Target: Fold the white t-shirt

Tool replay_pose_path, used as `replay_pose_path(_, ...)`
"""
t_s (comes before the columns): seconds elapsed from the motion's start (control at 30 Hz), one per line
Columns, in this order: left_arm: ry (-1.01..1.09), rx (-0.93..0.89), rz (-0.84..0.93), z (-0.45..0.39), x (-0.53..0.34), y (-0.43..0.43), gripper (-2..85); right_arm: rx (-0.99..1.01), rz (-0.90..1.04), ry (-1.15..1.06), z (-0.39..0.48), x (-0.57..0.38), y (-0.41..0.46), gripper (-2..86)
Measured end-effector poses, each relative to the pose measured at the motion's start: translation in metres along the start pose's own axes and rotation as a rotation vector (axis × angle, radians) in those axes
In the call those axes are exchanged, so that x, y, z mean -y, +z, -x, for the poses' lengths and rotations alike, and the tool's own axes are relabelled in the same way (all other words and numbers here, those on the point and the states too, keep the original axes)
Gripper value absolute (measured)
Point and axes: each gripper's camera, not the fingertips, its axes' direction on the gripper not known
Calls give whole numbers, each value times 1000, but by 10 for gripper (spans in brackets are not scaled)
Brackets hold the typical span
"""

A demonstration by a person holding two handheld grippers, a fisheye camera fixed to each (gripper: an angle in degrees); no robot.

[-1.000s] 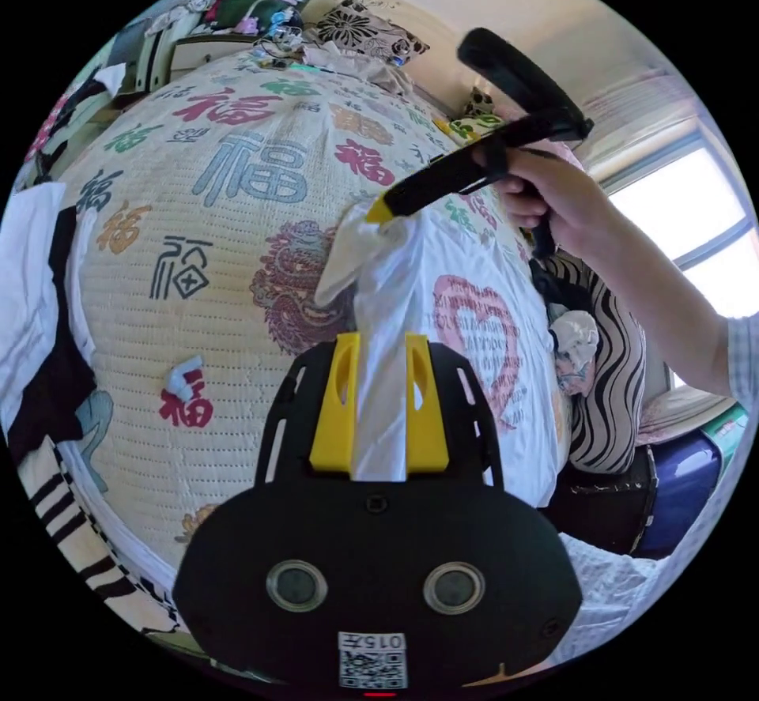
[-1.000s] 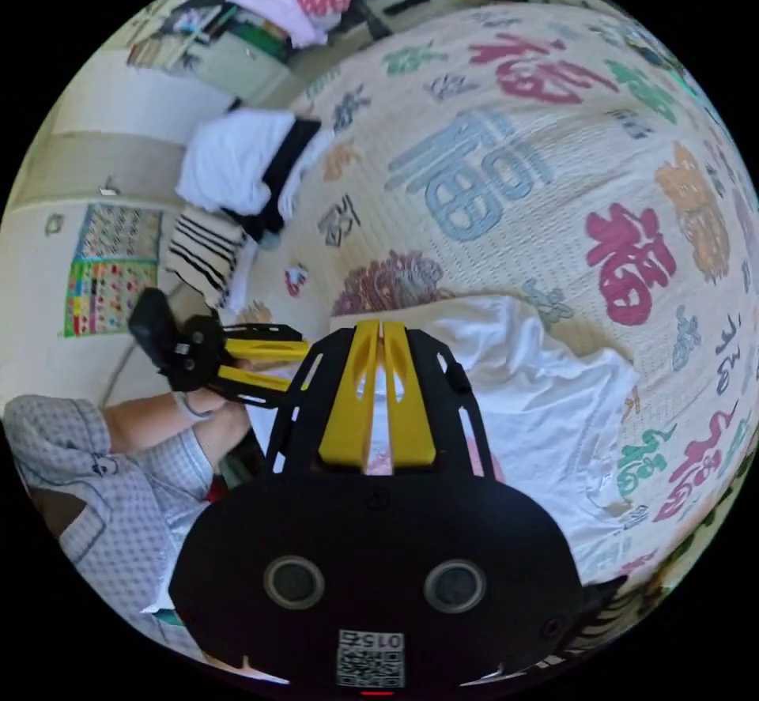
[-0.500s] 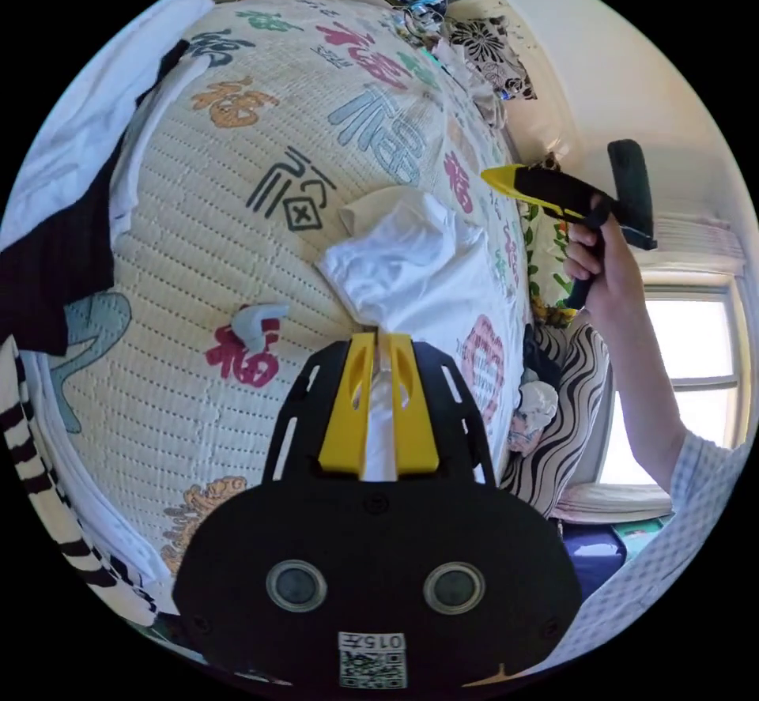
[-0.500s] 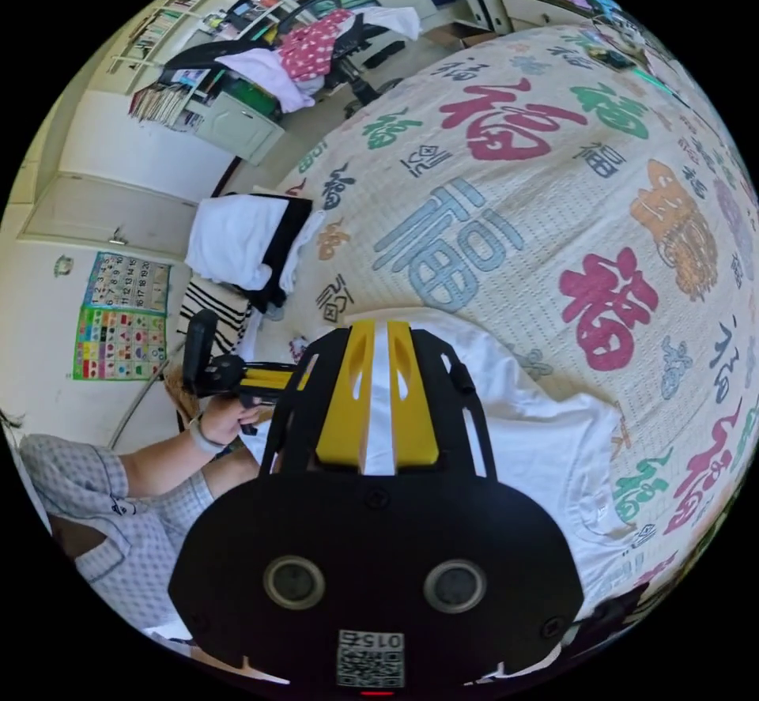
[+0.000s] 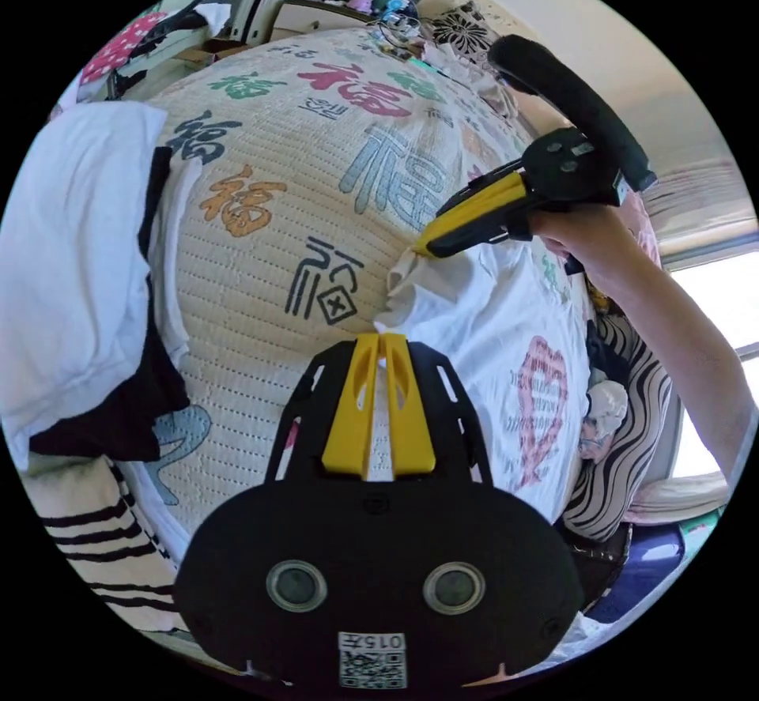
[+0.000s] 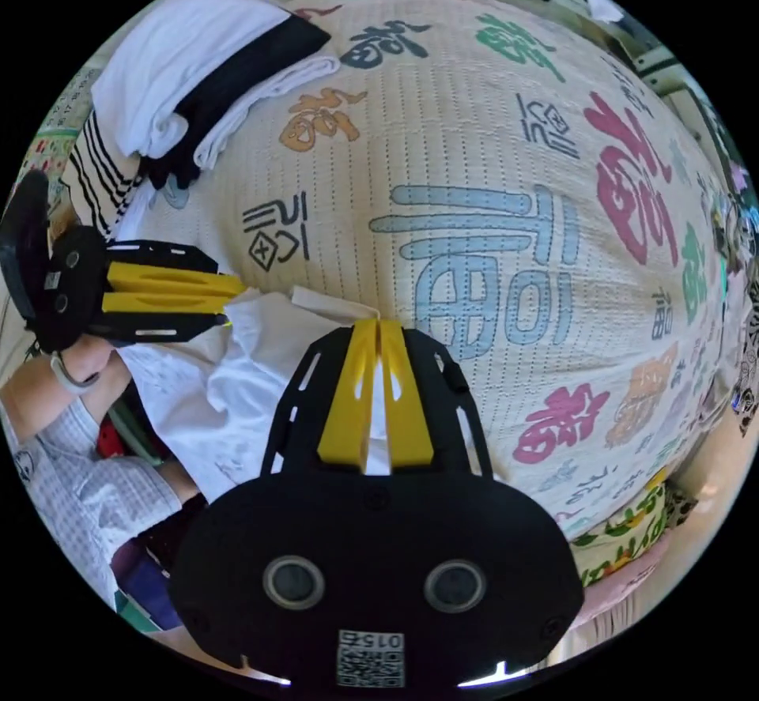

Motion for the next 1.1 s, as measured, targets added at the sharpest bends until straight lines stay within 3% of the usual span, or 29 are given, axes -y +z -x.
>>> replay_pose_path(0.17, -40, -20, -131, 0, -6, -28, -5, -1, -240, 219, -35, -16, -12, 0)
replay_pose_path(0.37, -58, 84, -46, -17, -7, -5, 7, 232, -344, 439, -76, -51, 31, 45)
replay_pose_path(0.43, -58, 100, -80, -27, -17, -16, 18, 373, -646, 453, -78, -108, 30, 27)
replay_pose_path(0.53, -5, 94, -67, -48, -50, -36, 51, 536, -856, 389, -57, -195, 44, 30)
replay_pose_path(0.67, 67, 168, 150, -78, -129, -32, 74, 493, -784, 527, -2, -305, 100, 57)
replay_pose_path(0.8, 44, 209, 442, -95, -205, 10, 85, 562, -497, 888, 79, -430, 203, 95)
replay_pose_path(0.93, 111, 330, 388, -125, -228, 30, 71, 662, -171, 1196, 162, -521, 301, 110)
replay_pose_path(1.1, 200, 317, 527, -159, -234, 53, 20, 796, -76, 1293, 213, -557, 375, 107)
